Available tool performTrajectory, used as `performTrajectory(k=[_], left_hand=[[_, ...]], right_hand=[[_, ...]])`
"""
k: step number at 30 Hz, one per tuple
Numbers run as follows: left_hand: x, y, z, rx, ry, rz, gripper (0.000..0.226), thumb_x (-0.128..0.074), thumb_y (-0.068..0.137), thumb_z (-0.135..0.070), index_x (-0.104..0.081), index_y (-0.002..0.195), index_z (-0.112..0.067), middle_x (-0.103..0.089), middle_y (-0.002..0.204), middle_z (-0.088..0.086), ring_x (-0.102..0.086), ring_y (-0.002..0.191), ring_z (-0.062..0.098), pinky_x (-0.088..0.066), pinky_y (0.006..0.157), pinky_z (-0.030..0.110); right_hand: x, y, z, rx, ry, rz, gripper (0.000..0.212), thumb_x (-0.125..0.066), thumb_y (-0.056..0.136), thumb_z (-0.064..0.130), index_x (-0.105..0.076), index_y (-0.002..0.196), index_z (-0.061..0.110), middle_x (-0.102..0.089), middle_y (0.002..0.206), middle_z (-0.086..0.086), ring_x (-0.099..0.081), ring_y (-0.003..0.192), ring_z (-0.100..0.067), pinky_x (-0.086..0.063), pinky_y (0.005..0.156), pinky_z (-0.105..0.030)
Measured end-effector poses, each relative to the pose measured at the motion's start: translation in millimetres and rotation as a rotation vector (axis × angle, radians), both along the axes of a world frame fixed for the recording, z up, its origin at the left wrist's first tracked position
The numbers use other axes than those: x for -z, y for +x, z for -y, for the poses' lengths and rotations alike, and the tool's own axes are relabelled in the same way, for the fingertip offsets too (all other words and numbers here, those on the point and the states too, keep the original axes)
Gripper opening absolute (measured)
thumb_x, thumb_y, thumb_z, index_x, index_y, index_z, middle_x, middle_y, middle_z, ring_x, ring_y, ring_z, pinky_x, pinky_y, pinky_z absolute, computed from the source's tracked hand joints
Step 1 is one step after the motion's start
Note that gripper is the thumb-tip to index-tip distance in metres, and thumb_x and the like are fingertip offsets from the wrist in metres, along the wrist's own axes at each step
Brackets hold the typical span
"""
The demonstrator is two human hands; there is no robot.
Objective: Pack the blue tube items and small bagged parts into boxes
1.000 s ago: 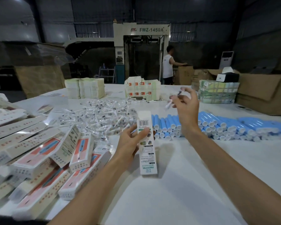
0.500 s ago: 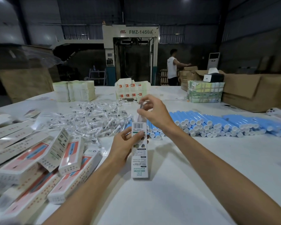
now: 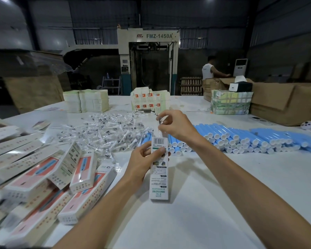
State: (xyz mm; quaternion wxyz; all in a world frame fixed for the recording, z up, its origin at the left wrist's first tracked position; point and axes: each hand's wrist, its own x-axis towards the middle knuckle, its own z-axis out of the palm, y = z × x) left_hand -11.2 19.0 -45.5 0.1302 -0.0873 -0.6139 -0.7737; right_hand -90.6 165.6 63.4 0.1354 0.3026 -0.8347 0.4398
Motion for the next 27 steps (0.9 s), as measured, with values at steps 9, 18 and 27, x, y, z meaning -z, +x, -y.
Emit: performTrajectory(k=[9,18,27], left_hand=[[-6,3,1,-0.027,-0.005,0.008,0.04,-0.095,0.079,-0.032,-0.08,0.116,-0.028,-0.081,0.116,0.013,-0.08,0.102,0.034,-0.064,0.08,0.038],[-3,2,3,-0.059,-0.031,-0.007,0.04,-0.094,0.078,-0.036,-0.081,0.115,-0.031,-0.082,0.112,0.011,-0.081,0.101,0.032,-0.064,0.082,0.035],[0,-1,7,-0.1,0.019,-0.049,0.075,-0.094,0.077,-0.036,-0.053,0.138,-0.048,-0.082,0.108,0.018,-0.081,0.098,0.036,-0.065,0.078,0.04]], right_hand=[[-3,0,-1,-0.073,-0.374,0.168,0.022,-0.078,0.087,0.006,-0.068,0.107,0.01,-0.079,0.079,-0.008,-0.073,0.065,-0.015,-0.051,0.058,-0.016],[4,3,0,-0.143,0.086,0.091,0.012,-0.079,0.089,0.021,-0.077,0.101,0.02,-0.078,0.083,0.001,-0.075,0.084,-0.015,-0.061,0.082,-0.043],[42,8,-14,-0.148,0.298,-0.072,0.043,-0.056,0.105,0.047,-0.065,0.139,0.023,-0.037,0.151,0.006,-0.034,0.138,-0.009,-0.035,0.106,-0.024]])
